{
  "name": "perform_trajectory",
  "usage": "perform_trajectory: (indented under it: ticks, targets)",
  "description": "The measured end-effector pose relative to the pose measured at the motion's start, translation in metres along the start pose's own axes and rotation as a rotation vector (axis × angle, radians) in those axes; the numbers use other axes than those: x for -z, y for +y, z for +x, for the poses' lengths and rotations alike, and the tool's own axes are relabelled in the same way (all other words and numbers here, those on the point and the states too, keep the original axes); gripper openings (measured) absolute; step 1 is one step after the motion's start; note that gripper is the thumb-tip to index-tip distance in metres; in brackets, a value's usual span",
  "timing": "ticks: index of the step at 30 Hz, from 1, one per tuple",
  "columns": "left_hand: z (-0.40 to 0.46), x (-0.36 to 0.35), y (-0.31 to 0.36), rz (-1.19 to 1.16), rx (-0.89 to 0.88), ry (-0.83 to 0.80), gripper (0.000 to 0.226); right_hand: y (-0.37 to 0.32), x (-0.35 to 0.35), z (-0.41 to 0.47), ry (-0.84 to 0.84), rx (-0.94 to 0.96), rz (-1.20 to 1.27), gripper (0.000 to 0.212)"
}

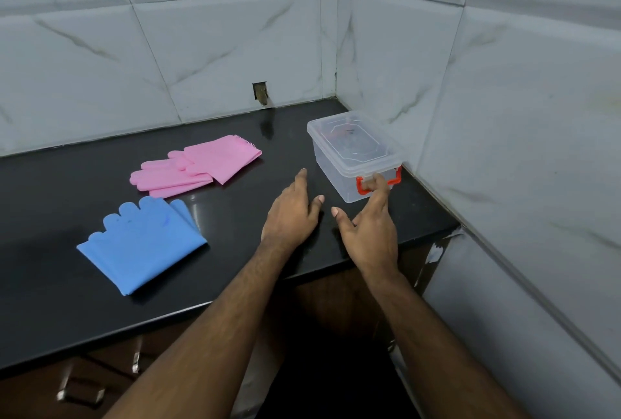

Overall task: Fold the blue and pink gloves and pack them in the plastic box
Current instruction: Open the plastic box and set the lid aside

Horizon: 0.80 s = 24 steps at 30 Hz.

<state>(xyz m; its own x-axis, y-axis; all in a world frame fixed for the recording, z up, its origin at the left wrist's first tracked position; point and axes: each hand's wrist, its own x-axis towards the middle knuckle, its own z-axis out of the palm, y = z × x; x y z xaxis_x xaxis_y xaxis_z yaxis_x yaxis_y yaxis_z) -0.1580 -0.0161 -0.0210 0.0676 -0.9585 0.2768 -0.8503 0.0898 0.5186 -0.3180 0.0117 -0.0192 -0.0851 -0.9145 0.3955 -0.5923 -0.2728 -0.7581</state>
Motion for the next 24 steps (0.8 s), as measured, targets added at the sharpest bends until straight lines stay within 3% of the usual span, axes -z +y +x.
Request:
perform_trajectory:
  ticks: [4,6,10,13,19,24]
  targets:
    - [-0.002,0.004,-0.003,-0.213,0.041,0.023,0.088,-0.001,0.002,0.005,-0.020,-0.041,0.190,0.114]
    - [-0.005,0.009,-0.002,-0.342,0.051,0.071,0.091,-0.001,0.005,0.008,-0.047,-0.039,0.278,0.116]
    - [-0.008,0.019,-0.003,-0.589,-0.010,0.253,0.052,-0.001,0.010,0.014,-0.113,-0.020,0.420,0.105]
    - [-0.017,0.027,-0.008,-0.755,0.100,0.329,0.053,-0.005,0.010,0.015,-0.176,0.016,0.465,0.101]
    - [-0.035,0.039,-0.018,-0.852,0.294,0.611,0.071,-0.019,-0.003,0.018,-0.377,0.062,0.546,0.087]
    - [-0.052,0.049,-0.027,-0.895,0.342,0.723,0.057,-0.022,-0.017,0.025,-0.494,0.066,0.576,0.077]
